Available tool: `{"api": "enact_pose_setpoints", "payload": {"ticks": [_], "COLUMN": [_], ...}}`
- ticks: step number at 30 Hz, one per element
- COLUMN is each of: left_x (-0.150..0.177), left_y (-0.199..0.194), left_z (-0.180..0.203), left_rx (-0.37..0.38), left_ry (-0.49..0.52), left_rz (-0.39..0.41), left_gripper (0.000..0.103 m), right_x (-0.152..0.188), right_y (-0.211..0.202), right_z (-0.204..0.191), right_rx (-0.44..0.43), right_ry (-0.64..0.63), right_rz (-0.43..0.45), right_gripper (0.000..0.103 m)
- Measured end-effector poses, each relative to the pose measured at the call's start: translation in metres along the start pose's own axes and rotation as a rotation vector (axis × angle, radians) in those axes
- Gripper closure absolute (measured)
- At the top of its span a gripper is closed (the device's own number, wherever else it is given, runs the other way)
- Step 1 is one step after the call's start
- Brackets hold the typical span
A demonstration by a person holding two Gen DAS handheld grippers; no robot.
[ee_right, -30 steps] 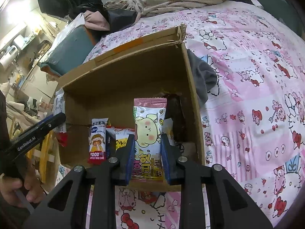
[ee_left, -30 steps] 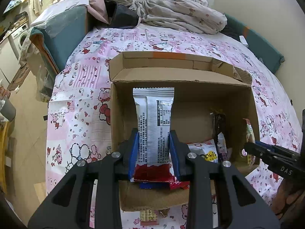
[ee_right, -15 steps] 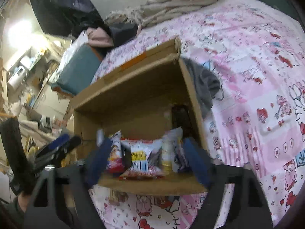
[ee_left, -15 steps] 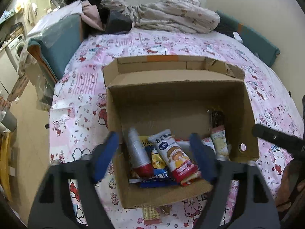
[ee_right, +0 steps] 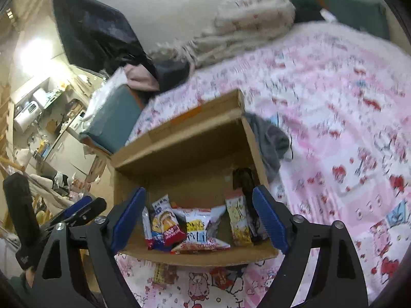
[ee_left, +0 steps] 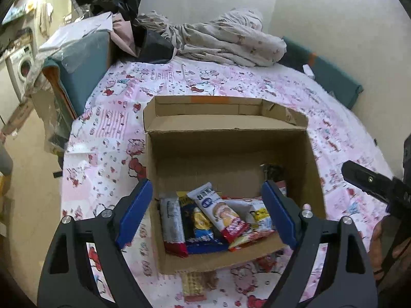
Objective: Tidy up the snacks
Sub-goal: 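Move both open tools back over the remaining snacks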
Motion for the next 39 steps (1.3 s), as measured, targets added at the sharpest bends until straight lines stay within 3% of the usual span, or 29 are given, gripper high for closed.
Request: {"api": "enact_pose_setpoints", "payload": {"ticks": [3, 7, 18, 28, 39], "left_x": [0.0, 0.003, 0.028, 0.064, 0.095], "left_y": [-0.01, -0.023, -0.046, -0.052, -0.041], "left_z": [0.002, 0.003, -0.006, -0.015, -0.027], "left_rx": [0.01, 0.008, -0.053, -0.089, -0.118], "left_ry": [-0.005, -0.013, -0.051, -0.084, -0.146], "left_rz": [0.02, 0.041, 0.036, -0.043, -0.153], "left_gripper": [0.018, 0.007, 0.007, 0.007, 0.007], "right_x": [0.001, 0.007, 0.035, 0.064, 0.102], "right_y": [-0.014, -0.024, -0.034, -0.036, -0.023], "right_z": [-0.005, -0.002, 0.0, -0.002, 0.026], "right_rx": [0.001, 0.006, 0.018, 0.048, 0.134], "right_ry": [-0.024, 0.001, 0.067, 0.059, 0.109], "right_rz": [0.035, 0.029, -0.015, -0.067, -0.226], "right_gripper": [0.01, 0.01, 0.009, 0.009, 0.009]}}
Point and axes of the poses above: each gripper's, at about its wrist camera, not at the fingertips, and y roughly the way its jaws point, z to its right, x to its underside, the point moved 6 cm from there along y, roughly the way its jaws point, and after that the axes turned 2 degrees about x, right-handed, at the moved point
